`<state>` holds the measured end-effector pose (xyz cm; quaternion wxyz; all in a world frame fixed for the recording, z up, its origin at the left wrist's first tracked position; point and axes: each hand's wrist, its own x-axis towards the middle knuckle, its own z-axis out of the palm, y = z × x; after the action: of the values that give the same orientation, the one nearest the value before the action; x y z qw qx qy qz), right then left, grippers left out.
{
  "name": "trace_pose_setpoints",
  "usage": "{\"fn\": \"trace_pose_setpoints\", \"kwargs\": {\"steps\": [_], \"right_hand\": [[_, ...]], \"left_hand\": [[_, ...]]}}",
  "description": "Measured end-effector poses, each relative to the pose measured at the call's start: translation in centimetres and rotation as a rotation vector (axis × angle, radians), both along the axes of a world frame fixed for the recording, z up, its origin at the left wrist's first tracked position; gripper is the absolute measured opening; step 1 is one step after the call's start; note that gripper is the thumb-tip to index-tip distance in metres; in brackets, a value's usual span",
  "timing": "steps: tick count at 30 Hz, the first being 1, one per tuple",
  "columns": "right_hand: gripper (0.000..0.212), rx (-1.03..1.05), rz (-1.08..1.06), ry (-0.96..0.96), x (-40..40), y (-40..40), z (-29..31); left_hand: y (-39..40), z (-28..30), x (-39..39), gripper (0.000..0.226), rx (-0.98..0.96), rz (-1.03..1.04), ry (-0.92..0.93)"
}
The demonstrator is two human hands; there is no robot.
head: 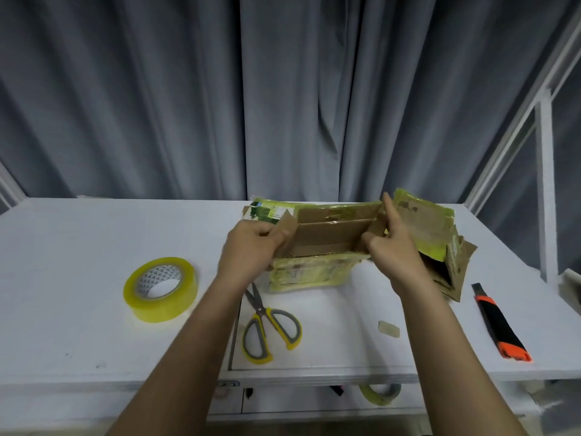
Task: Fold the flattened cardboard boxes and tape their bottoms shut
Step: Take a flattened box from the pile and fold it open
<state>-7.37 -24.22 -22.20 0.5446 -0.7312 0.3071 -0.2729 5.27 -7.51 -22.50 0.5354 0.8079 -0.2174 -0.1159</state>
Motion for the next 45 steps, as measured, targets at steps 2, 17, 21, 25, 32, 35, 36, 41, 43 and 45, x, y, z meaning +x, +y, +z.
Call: {"fn": "trace_pose_setpoints", "kwargs": {"steps": [2, 17, 21, 25, 32, 35, 36, 41, 43, 45], "right_hand": [[0.077, -0.007, -0.002, 0.053, -0.4, -0.4, 0.0], [0.079, 0.083, -0.001, 0.149, -4.4, 0.4, 1.4], [0.075, 0.130, 0.014, 0.165, -3.7, 2.3, 1.0], [0.067, 0.215, 0.053, 0.116, -1.9, 4.1, 0.9], [0.050, 0.310, 0.141, 0.086, 0.3, 5.7, -1.9], [0.033, 0.277, 0.086, -0.034, 0.1, 5.8, -2.1], [0.025, 0.251, 0.090, -0.058, -0.2, 5.8, -2.1], [0.038, -0.060, 0.284, 0.025, -3.1, 4.3, -2.8], [0.033, -0.240, 0.340, 0.062, -3.8, 3.7, -3.0], [0.025, -0.369, 0.331, 0.092, -4.0, 3.0, -3.6]], "left_hand": [[-1.0, -0.9, -1.0, 0.023, 0.008, -0.014, 0.021], [-1.3, -3.2, -6.3, 0.009, -0.044, -0.183, 0.321], [0.6, -3.2, -5.5, 0.012, -0.011, -0.099, 0.244], [3.0, -2.5, -3.9, 0.016, 0.068, -0.048, 0.110], [6.0, -1.5, -1.5, 0.012, 0.123, 0.052, 0.009], [5.4, -1.8, -2.4, 0.012, 0.114, -0.003, -0.079], [5.1, -1.9, -2.7, 0.014, 0.106, -0.014, -0.095], [4.0, -3.4, -2.3, 0.016, 0.040, 0.003, 0.020], [3.7, -3.6, -1.8, 0.013, 0.013, 0.016, 0.093], [3.5, -3.7, -1.4, 0.012, 0.003, 0.035, 0.107]]}}
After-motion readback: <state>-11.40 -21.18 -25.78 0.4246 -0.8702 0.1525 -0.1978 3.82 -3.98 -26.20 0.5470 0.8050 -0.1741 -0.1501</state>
